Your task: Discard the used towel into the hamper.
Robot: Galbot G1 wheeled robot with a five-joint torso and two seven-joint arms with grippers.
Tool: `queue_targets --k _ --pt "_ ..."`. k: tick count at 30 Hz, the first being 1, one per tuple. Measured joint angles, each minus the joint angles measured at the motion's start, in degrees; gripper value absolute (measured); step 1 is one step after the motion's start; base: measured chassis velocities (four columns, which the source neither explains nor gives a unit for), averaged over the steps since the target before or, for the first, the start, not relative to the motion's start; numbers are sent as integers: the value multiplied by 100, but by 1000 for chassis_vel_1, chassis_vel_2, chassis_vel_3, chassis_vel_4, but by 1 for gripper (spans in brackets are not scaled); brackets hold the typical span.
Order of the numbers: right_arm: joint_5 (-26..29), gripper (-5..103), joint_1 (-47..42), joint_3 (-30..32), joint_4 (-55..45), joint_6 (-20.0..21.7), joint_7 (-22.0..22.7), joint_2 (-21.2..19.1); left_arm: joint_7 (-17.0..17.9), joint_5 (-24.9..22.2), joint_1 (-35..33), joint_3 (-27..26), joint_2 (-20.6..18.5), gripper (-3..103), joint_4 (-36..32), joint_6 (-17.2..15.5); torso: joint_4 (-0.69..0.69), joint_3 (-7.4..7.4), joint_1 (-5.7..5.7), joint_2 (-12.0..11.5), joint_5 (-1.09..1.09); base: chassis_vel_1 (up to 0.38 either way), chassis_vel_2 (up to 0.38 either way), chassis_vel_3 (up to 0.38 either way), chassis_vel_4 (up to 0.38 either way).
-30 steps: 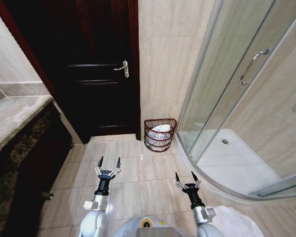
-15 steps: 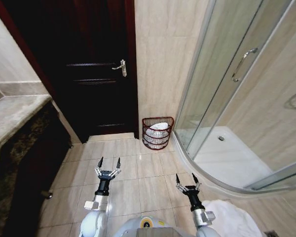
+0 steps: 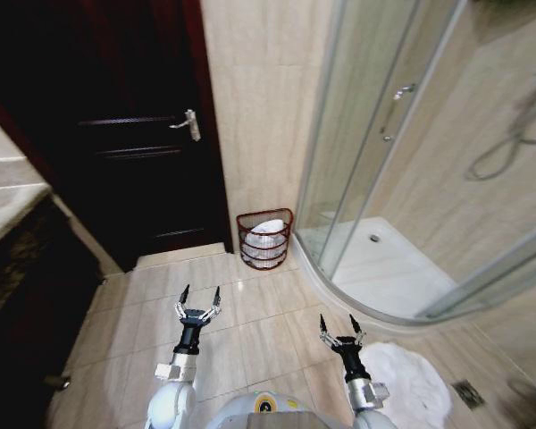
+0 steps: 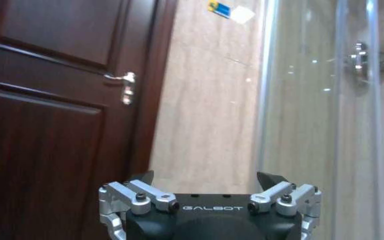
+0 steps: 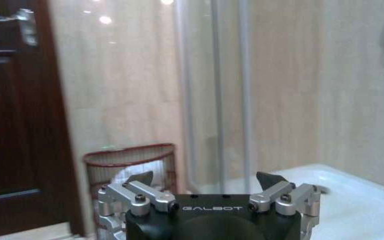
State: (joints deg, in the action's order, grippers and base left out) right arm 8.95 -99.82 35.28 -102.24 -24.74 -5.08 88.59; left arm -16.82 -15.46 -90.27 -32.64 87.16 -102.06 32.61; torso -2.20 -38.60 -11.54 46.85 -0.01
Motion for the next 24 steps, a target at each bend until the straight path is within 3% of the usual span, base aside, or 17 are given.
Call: queue_targets --k 17,22,24 --pt "-147 100 -248 419 -520 2 344 -23 -198 11 147 17 -222 100 302 -236 0 1 1 0 -1 -120 -121 -121 -124" --pt "85 100 -317 488 -571 93 359 -102 -297 -62 343 -39 -396 100 536 -388 1 0 0 0 0 -106 -108 -110 -137" --pt "218 100 -382 551 -574 111 366 -172 -515 -143 515 -139 -555 100 719 -543 2 0 0 0 2 -80 -83 -82 -71"
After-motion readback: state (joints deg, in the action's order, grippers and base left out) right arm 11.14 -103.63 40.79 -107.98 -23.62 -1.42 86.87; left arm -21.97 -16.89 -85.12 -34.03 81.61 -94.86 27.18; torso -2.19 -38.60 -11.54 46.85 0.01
